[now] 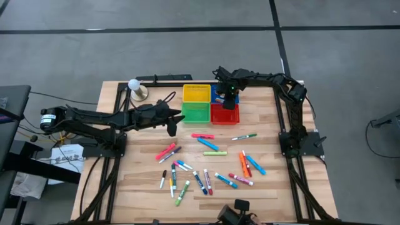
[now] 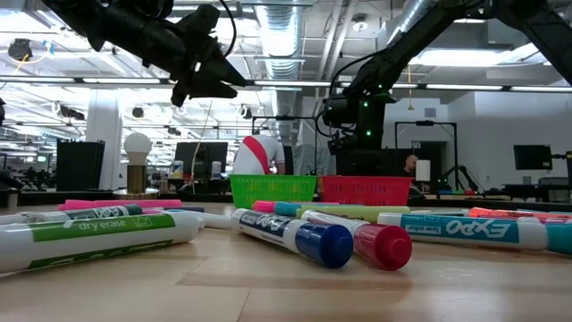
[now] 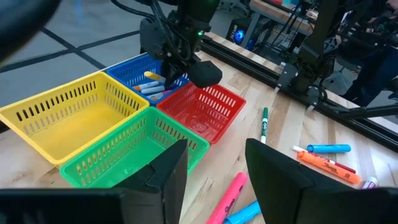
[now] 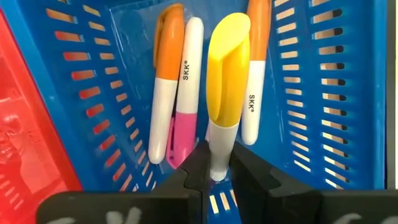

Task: Pick & Place Markers
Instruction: Put the top small yellow highlighter pen into the blue bin

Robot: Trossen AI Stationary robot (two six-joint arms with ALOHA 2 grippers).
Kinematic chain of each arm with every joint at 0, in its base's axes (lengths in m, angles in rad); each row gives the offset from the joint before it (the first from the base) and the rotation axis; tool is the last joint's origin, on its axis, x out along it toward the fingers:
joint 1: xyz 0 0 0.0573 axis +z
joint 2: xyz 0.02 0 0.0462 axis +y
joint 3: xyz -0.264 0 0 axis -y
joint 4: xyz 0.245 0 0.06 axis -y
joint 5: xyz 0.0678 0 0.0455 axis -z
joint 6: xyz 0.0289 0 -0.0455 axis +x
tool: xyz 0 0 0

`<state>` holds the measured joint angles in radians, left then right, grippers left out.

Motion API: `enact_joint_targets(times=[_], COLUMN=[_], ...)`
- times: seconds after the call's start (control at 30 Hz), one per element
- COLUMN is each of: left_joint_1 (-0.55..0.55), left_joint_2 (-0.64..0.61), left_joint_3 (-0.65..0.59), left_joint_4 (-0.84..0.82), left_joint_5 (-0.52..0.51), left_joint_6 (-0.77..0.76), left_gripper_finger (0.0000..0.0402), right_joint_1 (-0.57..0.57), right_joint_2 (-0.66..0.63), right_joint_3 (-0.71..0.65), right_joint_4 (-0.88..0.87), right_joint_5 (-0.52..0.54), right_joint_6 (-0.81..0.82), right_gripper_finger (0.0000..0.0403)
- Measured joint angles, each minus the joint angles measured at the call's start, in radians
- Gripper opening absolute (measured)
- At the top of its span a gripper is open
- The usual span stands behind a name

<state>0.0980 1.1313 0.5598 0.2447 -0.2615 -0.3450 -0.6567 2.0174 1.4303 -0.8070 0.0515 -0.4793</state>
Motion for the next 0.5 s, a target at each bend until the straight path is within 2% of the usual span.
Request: enact_joint_targets(times=[0.5], left_joint_1=[0.0], left_joint_2=[0.0], left_joint_3=[0.0], left_joint_4=[0.004], left_joint_5=[0.0], left_joint_6=[0.0], left_gripper_finger=[0.0161], right_joint_1=[0.0], right_joint_2=[0.0], right_joint_3=[0.0], right_joint_4=[0.0], right_joint_5=[-0.001], right_joint_6=[0.0], right_gripper_finger=[0.0061])
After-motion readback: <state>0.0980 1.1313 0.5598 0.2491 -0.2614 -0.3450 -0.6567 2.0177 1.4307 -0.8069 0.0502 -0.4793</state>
